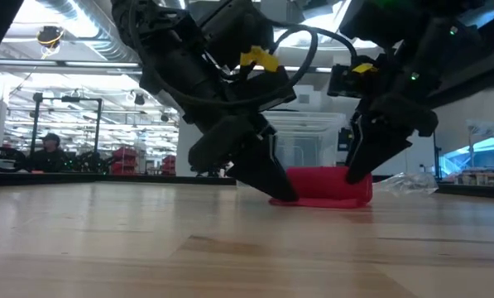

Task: Roll bandage
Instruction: Roll the red bandage

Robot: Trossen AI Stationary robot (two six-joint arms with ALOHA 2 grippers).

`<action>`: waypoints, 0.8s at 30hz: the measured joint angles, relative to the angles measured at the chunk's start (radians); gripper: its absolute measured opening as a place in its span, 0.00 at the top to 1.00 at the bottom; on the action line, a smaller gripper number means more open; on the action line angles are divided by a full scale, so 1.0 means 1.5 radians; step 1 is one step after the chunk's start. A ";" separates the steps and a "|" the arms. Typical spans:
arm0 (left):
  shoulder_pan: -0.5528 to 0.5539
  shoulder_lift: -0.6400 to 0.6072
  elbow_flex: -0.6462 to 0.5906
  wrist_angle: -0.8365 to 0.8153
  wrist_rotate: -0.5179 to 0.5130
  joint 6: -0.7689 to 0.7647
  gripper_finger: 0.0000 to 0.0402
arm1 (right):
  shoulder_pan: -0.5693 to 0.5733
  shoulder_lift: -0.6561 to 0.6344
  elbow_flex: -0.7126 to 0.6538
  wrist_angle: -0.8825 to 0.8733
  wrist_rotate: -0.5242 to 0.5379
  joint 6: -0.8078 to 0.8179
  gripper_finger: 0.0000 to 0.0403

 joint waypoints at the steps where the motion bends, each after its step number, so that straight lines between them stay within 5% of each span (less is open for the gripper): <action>1: 0.000 0.000 0.005 -0.008 0.000 -0.002 0.96 | 0.000 0.000 0.001 0.000 0.000 -0.003 0.48; 12: -0.004 -0.020 0.087 -0.188 -0.033 0.018 0.96 | 0.013 -0.016 0.116 -0.171 0.002 -0.030 0.45; 24: 0.002 -0.102 0.081 -0.279 -0.081 -0.007 0.96 | 0.106 -0.014 -0.027 0.095 0.012 -0.089 0.45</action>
